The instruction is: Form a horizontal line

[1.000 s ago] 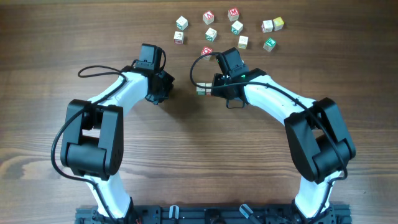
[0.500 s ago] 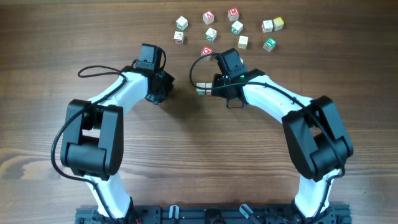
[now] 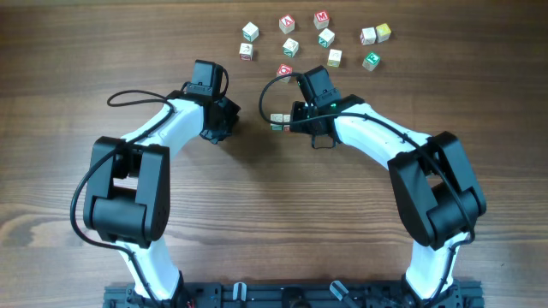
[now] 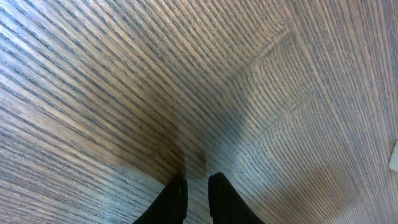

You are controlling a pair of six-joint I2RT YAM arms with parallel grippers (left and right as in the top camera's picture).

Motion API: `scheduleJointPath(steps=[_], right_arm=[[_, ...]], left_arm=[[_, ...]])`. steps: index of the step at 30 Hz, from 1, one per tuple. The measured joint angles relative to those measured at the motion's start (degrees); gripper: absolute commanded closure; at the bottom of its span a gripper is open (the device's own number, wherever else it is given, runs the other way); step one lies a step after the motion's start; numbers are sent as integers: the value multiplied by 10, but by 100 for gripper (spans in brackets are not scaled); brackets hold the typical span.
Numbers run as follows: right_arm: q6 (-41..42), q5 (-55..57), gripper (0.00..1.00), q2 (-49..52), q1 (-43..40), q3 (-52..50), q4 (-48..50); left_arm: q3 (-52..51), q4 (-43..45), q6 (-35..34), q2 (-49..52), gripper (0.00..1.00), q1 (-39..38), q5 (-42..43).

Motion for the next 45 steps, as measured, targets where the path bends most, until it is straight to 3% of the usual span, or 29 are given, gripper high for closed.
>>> scheduleJointPath(steps=[45], right_arm=[[-14, -28, 95, 0, 0, 0, 3]], left_arm=[[0, 2, 0, 0, 82, -3, -2]])
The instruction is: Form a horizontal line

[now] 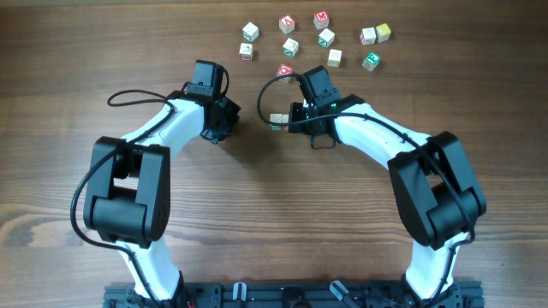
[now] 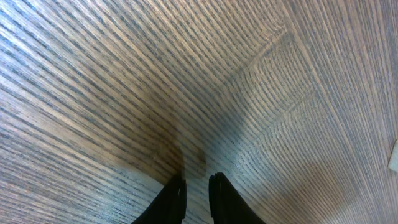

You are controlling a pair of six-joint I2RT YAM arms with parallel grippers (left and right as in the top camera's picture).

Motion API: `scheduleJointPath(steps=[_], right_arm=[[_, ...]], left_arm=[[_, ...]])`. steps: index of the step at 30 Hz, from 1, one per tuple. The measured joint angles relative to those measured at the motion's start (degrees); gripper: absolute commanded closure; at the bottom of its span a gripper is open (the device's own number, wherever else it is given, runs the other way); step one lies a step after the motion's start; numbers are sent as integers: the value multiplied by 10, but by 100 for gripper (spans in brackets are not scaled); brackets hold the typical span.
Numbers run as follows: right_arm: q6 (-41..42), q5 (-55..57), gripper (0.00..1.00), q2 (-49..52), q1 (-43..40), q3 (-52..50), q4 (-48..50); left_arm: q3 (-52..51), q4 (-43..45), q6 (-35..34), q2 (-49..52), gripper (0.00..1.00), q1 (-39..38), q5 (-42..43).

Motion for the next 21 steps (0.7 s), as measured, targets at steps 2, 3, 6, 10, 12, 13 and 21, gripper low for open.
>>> scheduleJointPath(steps=[2, 3, 6, 10, 12, 13, 21], right_arm=[[0, 0, 95, 0, 0, 0, 0], [2, 3, 95, 0, 0, 0, -3], [16, 22, 96, 0, 0, 0, -26], [24, 39, 96, 0, 0, 0, -63], [28, 46, 96, 0, 0, 2, -83], [33, 51, 96, 0, 0, 4, -94], [138, 155, 96, -1, -8, 13, -171]], left_arm=[[0, 0, 0, 0, 82, 0, 0], [0, 0, 0, 0, 82, 0, 0], [0, 0, 0, 0, 82, 0, 0], [0, 1, 0, 0, 82, 0, 0], [0, 1, 0, 0, 82, 0, 0], [0, 1, 0, 0, 82, 0, 0], [0, 3, 0, 0, 78, 0, 0]])
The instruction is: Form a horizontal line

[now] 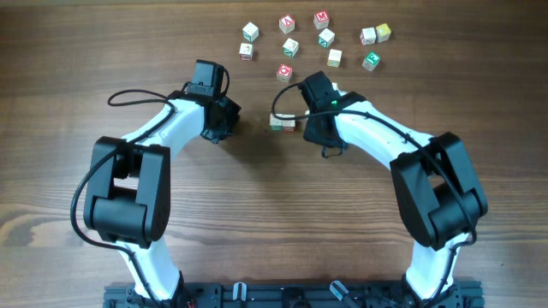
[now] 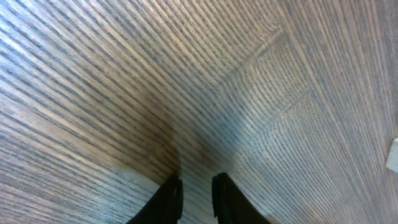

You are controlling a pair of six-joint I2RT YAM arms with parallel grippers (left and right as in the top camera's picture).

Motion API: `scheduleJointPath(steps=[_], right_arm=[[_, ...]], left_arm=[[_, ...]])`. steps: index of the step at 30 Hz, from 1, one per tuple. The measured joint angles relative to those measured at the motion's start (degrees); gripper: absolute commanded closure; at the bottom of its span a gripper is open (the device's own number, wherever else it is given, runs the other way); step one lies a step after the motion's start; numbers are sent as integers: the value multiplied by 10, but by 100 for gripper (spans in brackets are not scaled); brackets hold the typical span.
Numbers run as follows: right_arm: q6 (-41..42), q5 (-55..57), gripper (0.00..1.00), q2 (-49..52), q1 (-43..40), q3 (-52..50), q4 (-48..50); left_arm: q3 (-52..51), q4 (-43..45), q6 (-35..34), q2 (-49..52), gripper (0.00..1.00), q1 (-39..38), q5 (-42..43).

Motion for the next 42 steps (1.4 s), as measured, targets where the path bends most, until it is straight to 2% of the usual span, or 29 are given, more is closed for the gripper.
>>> scheduleJointPath(steps=[3, 6, 11, 15, 22, 42], right_arm=[[32, 24, 96, 0, -22, -3, 19], [40, 32, 95, 1, -59, -6, 85], [-24, -11, 93, 2, -101, -8, 249], [-73, -81, 93, 2, -103, -8, 313], [-118, -156, 93, 3, -92, -8, 298], [-139, -190, 95, 32, -67, -10, 266]], left_arm=[[0, 0, 0, 0, 78, 0, 0], [0, 0, 0, 0, 78, -1, -2], [0, 1, 0, 0, 77, -1, -2], [0, 2, 0, 0, 76, -1, -2], [0, 4, 0, 0, 75, -1, -2], [0, 4, 0, 0, 75, -1, -2]])
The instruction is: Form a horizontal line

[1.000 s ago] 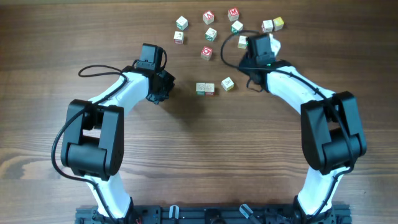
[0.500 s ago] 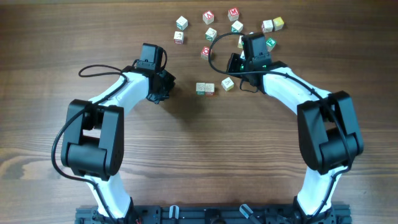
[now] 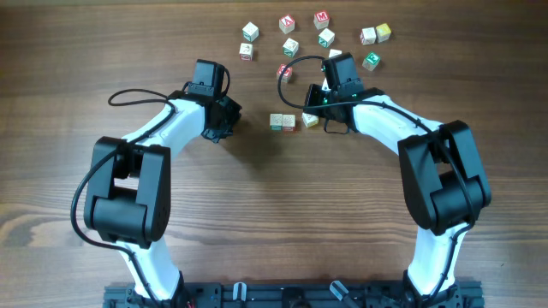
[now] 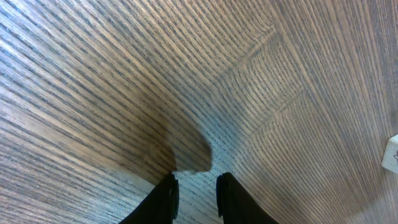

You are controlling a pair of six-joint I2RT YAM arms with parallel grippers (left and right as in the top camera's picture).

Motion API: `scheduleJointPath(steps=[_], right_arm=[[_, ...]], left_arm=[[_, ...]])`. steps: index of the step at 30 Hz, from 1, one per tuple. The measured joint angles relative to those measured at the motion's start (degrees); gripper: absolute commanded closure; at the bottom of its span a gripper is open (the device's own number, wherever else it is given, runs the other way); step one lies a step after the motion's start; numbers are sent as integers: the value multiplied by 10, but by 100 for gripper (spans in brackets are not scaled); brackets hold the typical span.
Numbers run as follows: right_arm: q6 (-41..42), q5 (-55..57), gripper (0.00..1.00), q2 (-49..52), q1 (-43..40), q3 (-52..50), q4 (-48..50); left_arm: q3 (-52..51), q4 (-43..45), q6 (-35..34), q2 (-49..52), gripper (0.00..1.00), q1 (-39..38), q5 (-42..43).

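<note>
Three small letter blocks lie side by side in a short left-to-right row at mid-table: the left block (image 3: 276, 121), the middle block (image 3: 289, 122) and the right block (image 3: 310, 120). My right gripper (image 3: 324, 104) hovers just above and right of the row's right end; its fingers are hidden under the wrist. My left gripper (image 4: 196, 180) points down at bare wood left of the row, its fingers a little apart with nothing between them. A pale block's corner (image 4: 392, 154) shows at the left wrist view's right edge.
Several loose letter blocks are scattered along the far edge, from a white one (image 3: 249, 32) across to a green one (image 3: 371, 60). One red-marked block (image 3: 285, 72) lies between them and the row. The wooden table (image 3: 257, 214) fills the view.
My right gripper has moved from over the row's right part to the upper right, uncovering a third block at the row's right end. My left gripper's fingers stand slightly wider apart.
My right gripper first stood at the row's spot with blocks at its fingertips, and stayed there. Then it lay over two blocks side by side. Now it is back to the upper right and three blocks show. My left arm stayed put, its narrow finger gap widening.
</note>
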Motion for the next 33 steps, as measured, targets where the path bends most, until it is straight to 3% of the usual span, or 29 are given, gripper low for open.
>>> scheduleJointPath(steps=[18, 33], right_arm=[[-3, -2, 96, 0, 0, -1, -28], [-73, -82, 95, 0, 0, -1, -13]], left_arm=[[0, 0, 0, 0, 75, 0, 0], [0, 0, 0, 0, 76, 0, 0]])
